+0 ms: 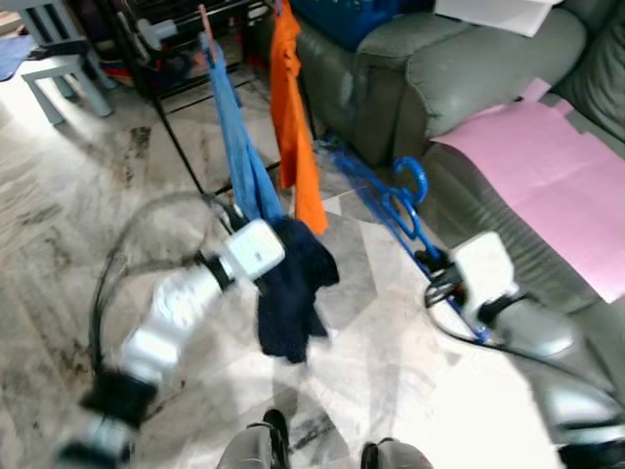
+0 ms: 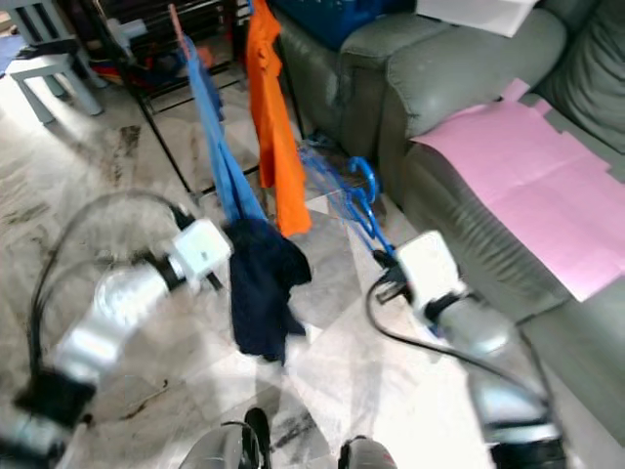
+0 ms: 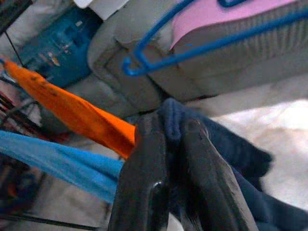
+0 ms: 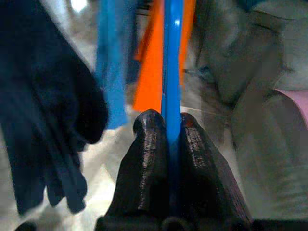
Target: Hang hanger
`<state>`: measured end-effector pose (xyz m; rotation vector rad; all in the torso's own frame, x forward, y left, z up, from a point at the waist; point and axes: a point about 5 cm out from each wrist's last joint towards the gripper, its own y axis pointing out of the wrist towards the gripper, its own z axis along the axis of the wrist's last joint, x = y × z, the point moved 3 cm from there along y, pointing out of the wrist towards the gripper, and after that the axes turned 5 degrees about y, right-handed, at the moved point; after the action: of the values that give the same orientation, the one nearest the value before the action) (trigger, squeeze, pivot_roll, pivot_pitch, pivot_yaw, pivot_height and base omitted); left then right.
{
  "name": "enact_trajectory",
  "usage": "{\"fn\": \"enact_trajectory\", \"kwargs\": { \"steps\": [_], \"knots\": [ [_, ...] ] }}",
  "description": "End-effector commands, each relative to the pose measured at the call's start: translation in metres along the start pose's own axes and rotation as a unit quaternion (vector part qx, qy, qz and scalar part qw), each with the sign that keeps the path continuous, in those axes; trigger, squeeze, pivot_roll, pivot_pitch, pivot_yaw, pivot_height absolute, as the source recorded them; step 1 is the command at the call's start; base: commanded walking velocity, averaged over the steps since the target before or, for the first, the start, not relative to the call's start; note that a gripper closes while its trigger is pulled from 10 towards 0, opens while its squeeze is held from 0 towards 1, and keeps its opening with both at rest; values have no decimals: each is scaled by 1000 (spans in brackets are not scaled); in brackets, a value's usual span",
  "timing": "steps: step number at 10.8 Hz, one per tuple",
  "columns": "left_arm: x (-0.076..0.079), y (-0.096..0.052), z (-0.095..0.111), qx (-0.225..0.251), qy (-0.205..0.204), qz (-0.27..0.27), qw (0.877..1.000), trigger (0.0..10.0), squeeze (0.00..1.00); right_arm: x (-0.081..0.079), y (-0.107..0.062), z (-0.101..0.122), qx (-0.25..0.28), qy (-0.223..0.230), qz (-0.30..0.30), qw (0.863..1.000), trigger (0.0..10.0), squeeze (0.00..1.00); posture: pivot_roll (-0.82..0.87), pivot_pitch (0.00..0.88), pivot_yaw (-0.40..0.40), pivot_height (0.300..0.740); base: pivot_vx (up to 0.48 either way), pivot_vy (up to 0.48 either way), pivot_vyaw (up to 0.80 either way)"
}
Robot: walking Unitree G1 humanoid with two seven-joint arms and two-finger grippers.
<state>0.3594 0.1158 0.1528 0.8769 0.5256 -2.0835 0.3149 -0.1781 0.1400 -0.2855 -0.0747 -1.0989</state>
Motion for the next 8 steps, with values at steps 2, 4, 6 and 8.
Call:
{"fn": "enact_trajectory", "kwargs": {
  "steps": [2,4,6,8],
  "knots": [
    [-32,5,-16,-42,104,33,993,10000,0,-1,-10,17,7,-27,64,998,10000,0,-115,233,52,740,0,0,0],
    [-46,1,-34,-88,135,51,986,10000,0,0,-17,22,6,-30,88,996,10000,0,-119,234,53,740,0,0,0],
    [-55,-5,-53,-141,139,71,978,10000,0,6,-23,29,12,-33,94,995,10000,0,-121,238,52,740,0,0,0],
    [-57,-9,-64,-166,133,88,973,10000,0,1,-22,36,28,-6,117,993,10000,0,-122,237,45,740,0,0,0]
  ]
}}
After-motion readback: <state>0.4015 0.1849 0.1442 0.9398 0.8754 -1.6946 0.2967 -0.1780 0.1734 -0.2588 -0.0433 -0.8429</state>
